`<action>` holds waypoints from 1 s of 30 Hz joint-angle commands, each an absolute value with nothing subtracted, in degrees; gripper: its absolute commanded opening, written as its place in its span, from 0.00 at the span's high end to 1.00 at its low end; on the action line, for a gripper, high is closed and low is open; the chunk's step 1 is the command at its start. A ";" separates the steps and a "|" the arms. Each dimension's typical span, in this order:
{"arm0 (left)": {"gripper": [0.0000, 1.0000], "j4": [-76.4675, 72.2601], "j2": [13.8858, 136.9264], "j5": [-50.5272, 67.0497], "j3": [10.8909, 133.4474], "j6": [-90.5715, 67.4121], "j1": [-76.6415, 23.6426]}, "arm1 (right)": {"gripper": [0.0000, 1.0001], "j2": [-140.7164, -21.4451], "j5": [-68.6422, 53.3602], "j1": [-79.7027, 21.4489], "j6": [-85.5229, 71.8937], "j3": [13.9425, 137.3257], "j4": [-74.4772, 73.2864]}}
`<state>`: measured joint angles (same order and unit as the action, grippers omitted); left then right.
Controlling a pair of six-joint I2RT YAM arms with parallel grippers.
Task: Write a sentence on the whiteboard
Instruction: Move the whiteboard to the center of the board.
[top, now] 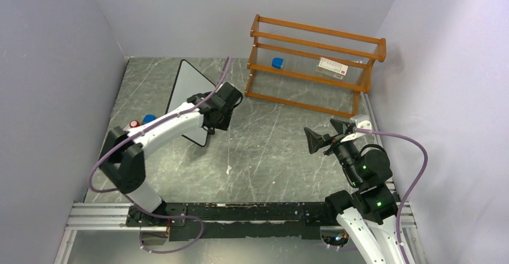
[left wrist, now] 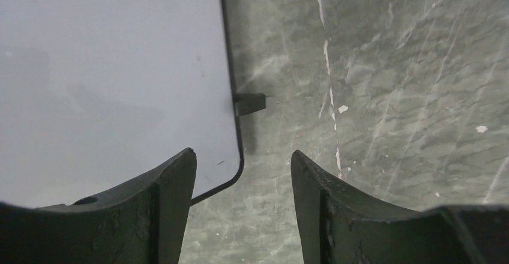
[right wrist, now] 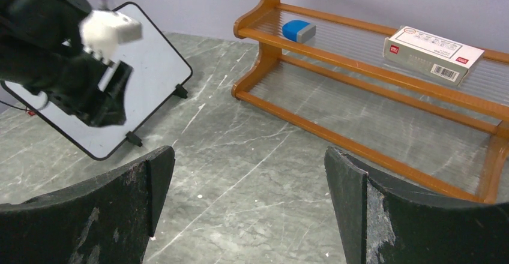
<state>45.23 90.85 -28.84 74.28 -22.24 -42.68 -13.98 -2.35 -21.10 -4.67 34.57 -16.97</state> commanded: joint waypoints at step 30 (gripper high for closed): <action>0.36 38.21 96.61 -20.05 57.39 -21.38 -32.00 | 0.00 -13.76 -2.46 -21.27 -4.22 34.11 -15.98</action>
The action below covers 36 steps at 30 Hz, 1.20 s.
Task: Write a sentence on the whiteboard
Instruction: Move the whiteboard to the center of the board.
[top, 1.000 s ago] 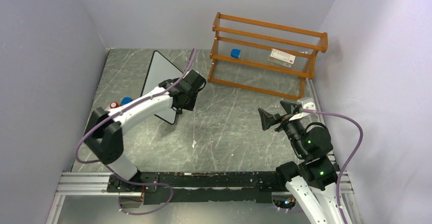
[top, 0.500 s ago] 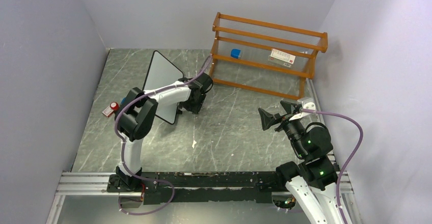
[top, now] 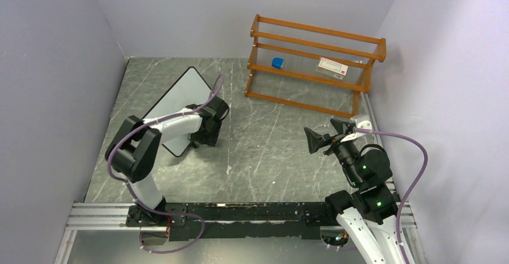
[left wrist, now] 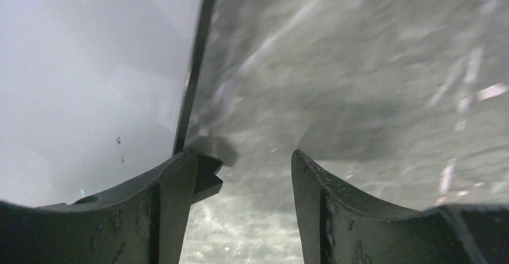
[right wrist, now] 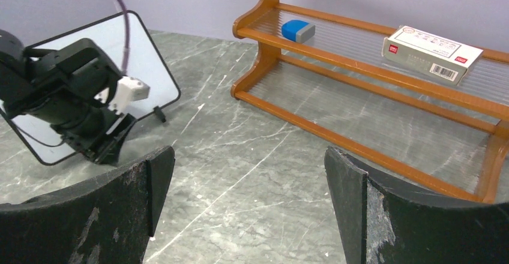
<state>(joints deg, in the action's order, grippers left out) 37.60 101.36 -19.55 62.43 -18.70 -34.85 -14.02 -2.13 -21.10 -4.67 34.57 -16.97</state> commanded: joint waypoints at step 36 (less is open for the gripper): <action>0.47 24.67 75.86 -28.41 37.02 -53.71 -24.96 | 0.00 -10.94 -2.57 -21.28 -4.39 33.77 -15.56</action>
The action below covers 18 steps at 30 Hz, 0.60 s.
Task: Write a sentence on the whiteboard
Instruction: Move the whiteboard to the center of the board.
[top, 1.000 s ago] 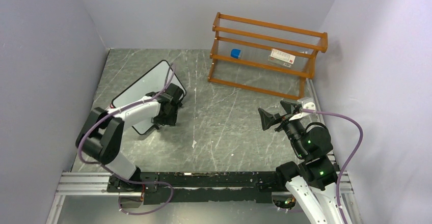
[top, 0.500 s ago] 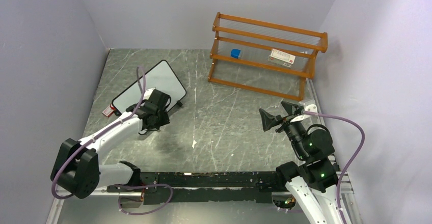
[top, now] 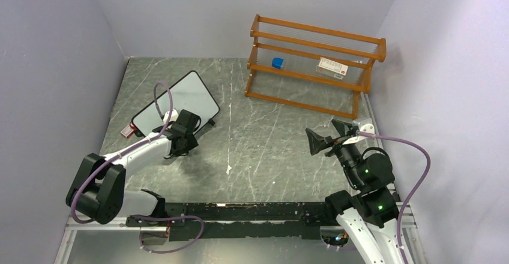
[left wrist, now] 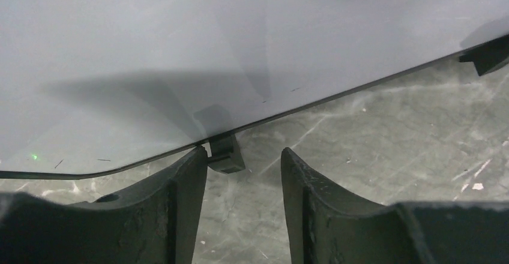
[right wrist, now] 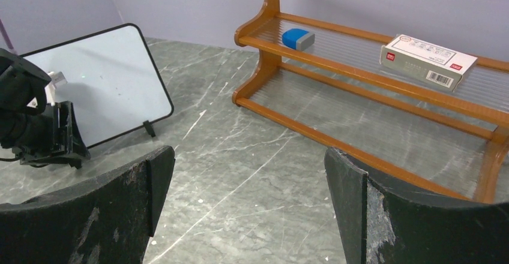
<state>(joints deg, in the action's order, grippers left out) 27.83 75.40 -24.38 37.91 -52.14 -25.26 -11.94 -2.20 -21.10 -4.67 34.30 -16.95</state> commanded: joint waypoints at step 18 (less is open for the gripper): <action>0.95 24.66 77.38 -24.46 37.09 -52.27 -38.65 | 0.00 -10.85 -2.63 -21.28 -4.37 33.46 -15.08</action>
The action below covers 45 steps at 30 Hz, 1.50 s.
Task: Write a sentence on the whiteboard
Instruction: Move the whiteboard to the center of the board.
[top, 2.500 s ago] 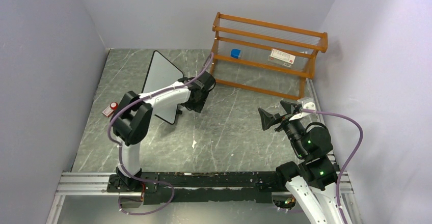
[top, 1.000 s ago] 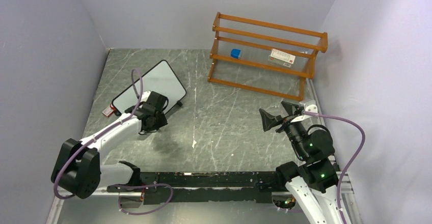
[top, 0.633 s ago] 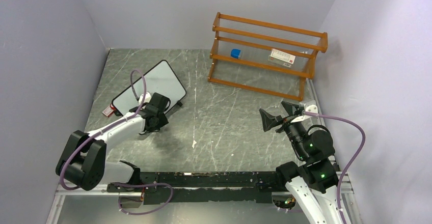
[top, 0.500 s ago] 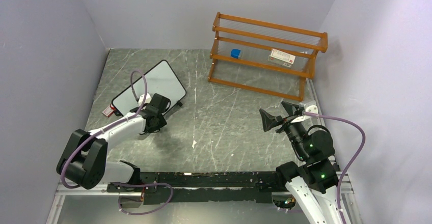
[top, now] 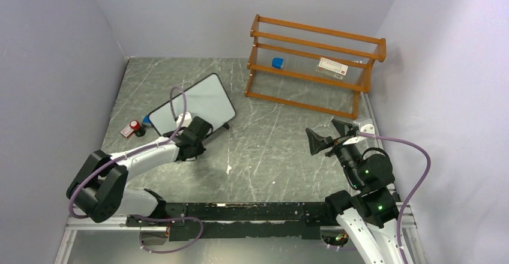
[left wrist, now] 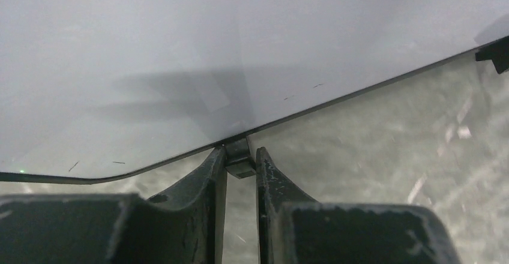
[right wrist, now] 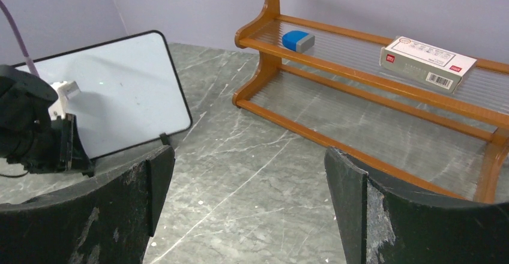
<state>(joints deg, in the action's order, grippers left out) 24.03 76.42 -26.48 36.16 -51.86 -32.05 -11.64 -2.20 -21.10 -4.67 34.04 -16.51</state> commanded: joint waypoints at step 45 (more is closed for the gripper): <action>0.42 32.37 86.17 -29.36 56.70 -63.25 -70.57 | 0.00 -12.39 -0.26 -21.30 -5.80 35.37 -16.34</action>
<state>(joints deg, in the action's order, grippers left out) 30.17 90.54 -28.25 56.62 -63.11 -69.97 -10.96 -1.74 -21.10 -4.89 34.06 -16.53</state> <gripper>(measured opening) 0.530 0.997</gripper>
